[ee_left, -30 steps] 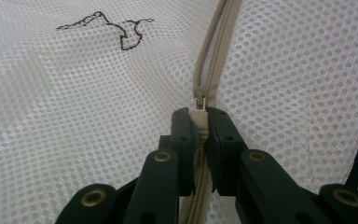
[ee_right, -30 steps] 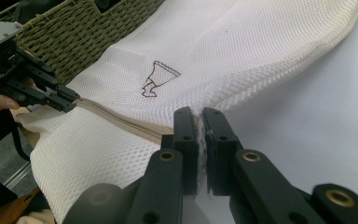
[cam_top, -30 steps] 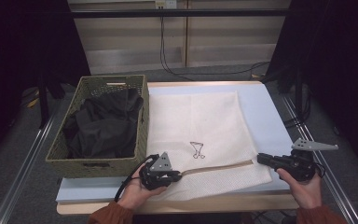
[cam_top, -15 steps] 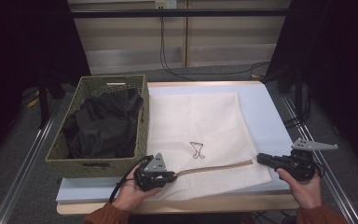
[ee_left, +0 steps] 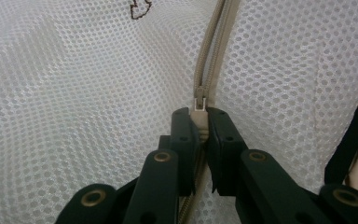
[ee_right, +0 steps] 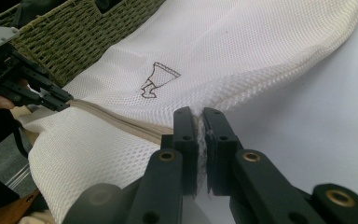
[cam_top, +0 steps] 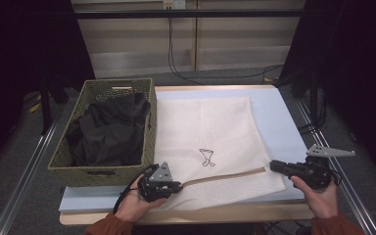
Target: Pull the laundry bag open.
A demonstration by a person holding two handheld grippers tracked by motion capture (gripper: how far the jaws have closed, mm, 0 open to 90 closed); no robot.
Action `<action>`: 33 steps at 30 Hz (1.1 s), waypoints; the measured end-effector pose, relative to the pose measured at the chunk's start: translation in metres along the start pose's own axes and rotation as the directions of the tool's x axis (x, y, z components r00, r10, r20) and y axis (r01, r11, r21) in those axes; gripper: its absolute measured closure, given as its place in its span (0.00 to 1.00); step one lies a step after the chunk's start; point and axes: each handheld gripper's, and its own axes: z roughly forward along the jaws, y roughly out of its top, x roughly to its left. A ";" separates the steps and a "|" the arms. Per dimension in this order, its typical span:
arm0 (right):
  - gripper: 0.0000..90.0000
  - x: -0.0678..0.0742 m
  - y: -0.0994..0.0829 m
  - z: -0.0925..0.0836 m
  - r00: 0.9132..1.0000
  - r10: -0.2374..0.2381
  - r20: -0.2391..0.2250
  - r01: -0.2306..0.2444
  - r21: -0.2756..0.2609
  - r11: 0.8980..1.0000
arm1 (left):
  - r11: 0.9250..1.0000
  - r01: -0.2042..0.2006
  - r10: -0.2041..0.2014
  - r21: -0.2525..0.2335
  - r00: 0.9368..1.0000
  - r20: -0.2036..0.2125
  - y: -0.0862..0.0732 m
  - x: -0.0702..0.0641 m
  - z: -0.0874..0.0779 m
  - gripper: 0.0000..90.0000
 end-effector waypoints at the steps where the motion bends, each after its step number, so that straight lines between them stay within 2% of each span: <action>1: 0.95 0.000 0.000 0.000 1.000 -0.001 -0.001 0.001 0.002 1.000 | 1.000 0.001 -0.001 -0.018 1.000 0.003 -0.001 0.000 0.001 0.91; 4: 0.95 0.000 0.000 0.000 1.000 0.000 -0.001 0.000 0.003 1.000 | 1.000 0.012 -0.012 -0.010 1.000 -0.005 -0.003 0.001 -0.002 0.91; 5: 0.95 0.000 0.000 0.000 1.000 0.001 -0.001 -0.001 0.003 1.000 | 0.999 0.013 -0.013 -0.029 1.000 0.000 -0.003 0.000 -0.002 0.91; 6: 0.95 0.000 0.000 0.000 1.000 -0.001 -0.002 0.001 0.002 1.000 | 1.000 0.001 -0.002 -0.022 1.000 -0.007 -0.003 0.000 -0.004 0.91; 9: 0.95 -0.001 0.000 0.000 1.000 0.000 -0.002 0.000 -0.001 1.000 | 0.999 0.023 -0.023 -0.036 1.000 -0.015 -0.005 -0.001 -0.006 0.91; 15: 0.95 -0.001 -0.001 -0.001 1.000 0.001 -0.007 -0.001 0.002 1.000 | 0.998 0.032 -0.034 -0.047 0.999 -0.028 -0.009 -0.001 -0.013 0.91; 26: 0.95 0.000 -0.001 0.000 1.000 0.009 -0.011 -0.009 0.004 1.000 | 0.999 0.034 -0.035 -0.025 0.999 -0.038 -0.015 0.002 -0.015 0.91; 30: 0.95 -0.001 -0.001 0.000 1.000 0.009 -0.011 -0.009 0.004 1.000 | 0.998 0.054 -0.055 -0.034 0.998 -0.037 -0.019 0.004 -0.017 0.91; 33: 0.95 -0.001 -0.002 0.001 1.000 0.007 -0.011 -0.007 0.004 1.000 | 0.999 0.046 -0.046 -0.022 0.998 -0.042 -0.019 0.003 -0.018 0.91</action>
